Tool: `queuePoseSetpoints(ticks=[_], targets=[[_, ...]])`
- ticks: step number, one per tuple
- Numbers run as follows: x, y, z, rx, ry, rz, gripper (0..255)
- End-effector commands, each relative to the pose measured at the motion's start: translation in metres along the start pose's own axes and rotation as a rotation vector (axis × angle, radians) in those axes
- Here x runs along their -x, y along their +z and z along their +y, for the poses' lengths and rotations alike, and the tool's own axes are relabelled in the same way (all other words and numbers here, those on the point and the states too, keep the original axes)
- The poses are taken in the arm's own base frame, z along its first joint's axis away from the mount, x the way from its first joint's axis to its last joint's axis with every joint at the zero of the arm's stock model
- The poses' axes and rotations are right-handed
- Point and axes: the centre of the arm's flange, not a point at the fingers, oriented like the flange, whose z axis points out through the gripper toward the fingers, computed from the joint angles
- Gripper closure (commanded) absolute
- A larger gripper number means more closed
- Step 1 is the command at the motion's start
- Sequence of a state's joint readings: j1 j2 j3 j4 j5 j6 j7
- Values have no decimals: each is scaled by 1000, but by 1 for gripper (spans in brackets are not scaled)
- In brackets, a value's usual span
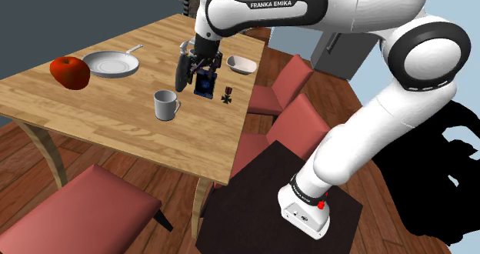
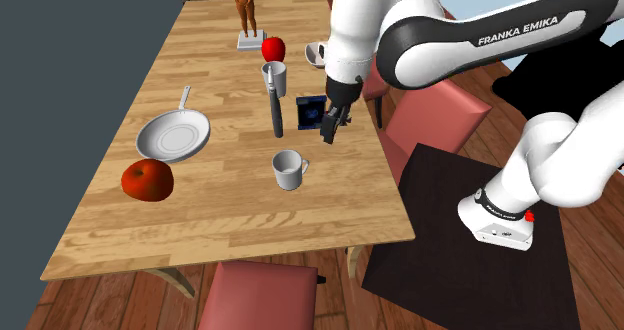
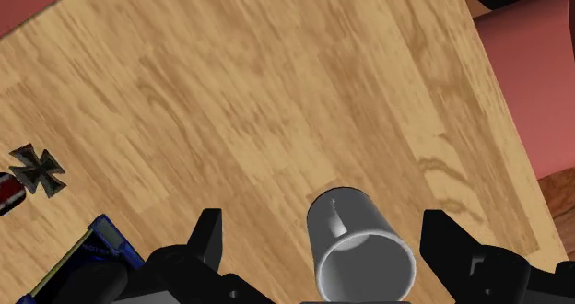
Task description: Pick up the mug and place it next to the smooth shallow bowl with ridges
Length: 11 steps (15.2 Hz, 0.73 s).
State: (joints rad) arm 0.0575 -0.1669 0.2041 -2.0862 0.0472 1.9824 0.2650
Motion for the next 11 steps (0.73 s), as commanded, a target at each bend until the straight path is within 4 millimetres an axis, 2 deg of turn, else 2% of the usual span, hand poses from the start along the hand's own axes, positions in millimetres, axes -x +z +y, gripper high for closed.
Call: queuePoseSetpoints(ticks=[1, 11], targets=[[-15, 16, -17, 12, -3, -8, 0], [-94, 102, -97, 76, -21, -46, 0]])
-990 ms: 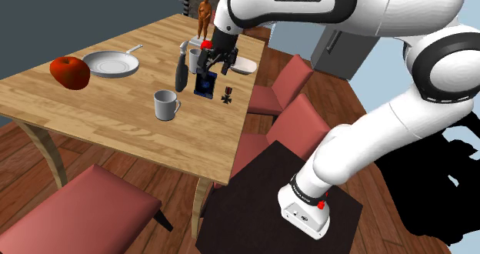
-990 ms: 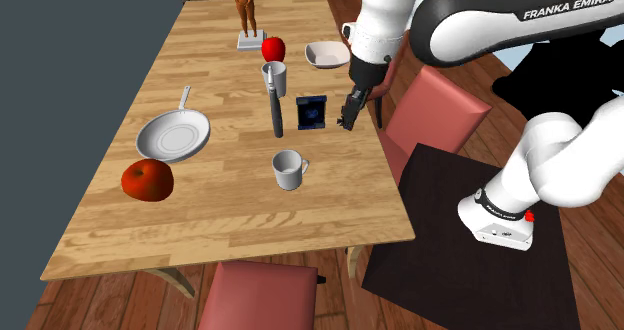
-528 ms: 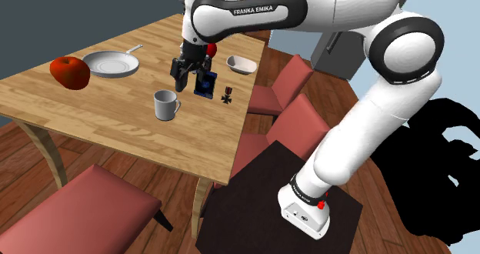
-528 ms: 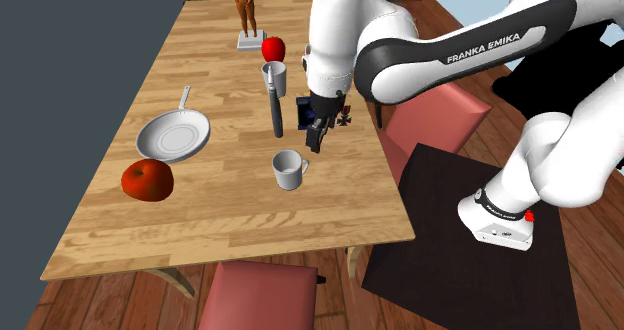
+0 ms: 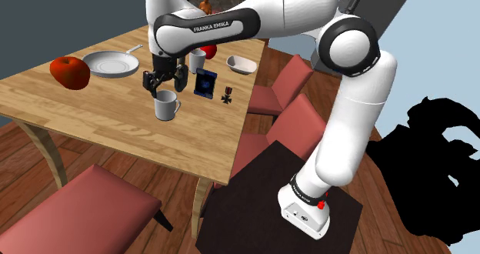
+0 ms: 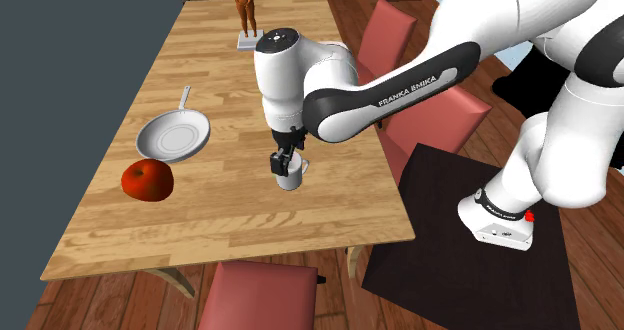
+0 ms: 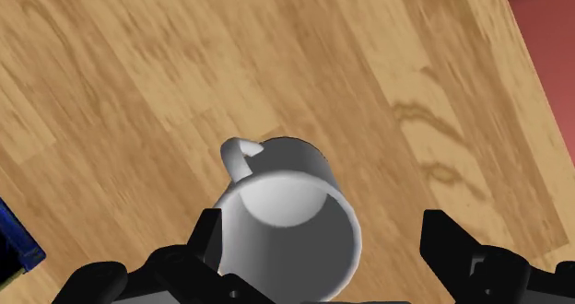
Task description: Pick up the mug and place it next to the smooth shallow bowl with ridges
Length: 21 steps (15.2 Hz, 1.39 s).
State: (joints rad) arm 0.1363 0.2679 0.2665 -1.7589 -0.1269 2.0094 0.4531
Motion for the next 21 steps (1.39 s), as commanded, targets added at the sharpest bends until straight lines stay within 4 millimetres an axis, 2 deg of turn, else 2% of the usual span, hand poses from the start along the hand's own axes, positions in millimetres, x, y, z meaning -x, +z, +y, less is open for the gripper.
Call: queuePoseSetpoints(ticks=[1, 3, 10, 18, 19, 21], targets=[[-16, 18, -16, 13, -3, -8, 0], [-27, 29, -27, 22, -6, -13, 0], [-27, 69, -26, 22, -6, -13, 0], [-27, 69, -26, 22, -6, -13, 0], [-27, 69, -26, 22, -6, -13, 255], [-27, 69, -26, 22, -6, -13, 255]])
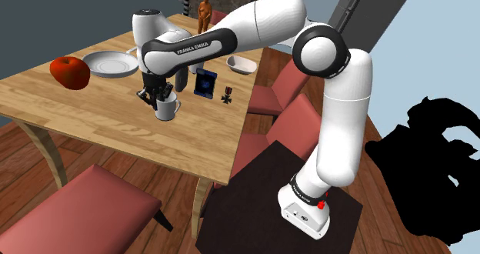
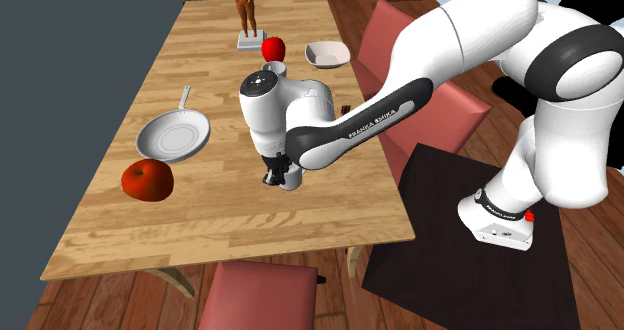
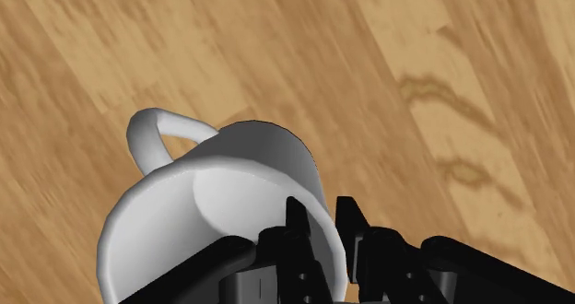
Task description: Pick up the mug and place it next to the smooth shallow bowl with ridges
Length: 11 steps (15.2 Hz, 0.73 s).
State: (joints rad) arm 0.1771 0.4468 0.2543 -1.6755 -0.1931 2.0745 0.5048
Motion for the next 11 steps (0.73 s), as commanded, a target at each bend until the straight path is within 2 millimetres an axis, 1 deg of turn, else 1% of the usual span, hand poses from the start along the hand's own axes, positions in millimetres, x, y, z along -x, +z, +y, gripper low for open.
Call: queuePoseSetpoints(ticks=[1, 7, 11], targets=[[0, 0, 0, 0, 0, 0, 255], [0, 0, 0, 0, 0, 0, 255], [0, -21, 1, 0, 0, 0, 255]])
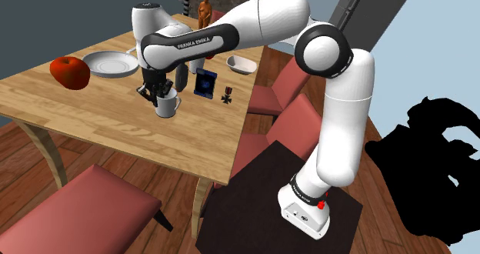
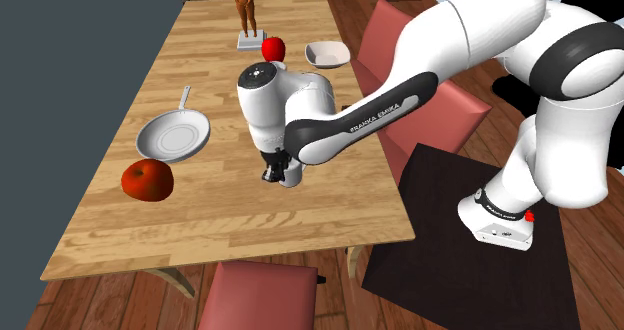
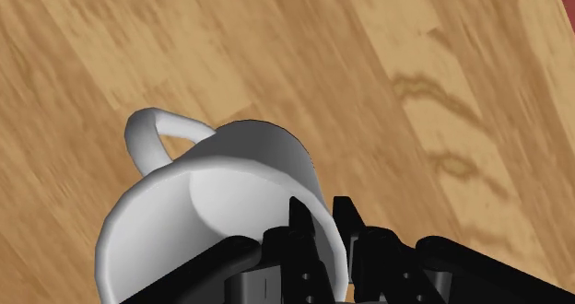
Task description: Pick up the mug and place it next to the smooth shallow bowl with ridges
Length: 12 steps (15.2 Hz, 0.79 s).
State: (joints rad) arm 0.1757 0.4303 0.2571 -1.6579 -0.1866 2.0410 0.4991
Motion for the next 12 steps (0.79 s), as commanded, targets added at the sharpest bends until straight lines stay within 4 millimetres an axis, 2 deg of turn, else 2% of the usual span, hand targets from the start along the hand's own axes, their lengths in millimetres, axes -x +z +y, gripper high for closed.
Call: queuePoseSetpoints(ticks=[1, 12], targets=[[0, -10, 1, 0, 0, 0, 255], [0, -68, 4, 0, 0, 0, 255]])
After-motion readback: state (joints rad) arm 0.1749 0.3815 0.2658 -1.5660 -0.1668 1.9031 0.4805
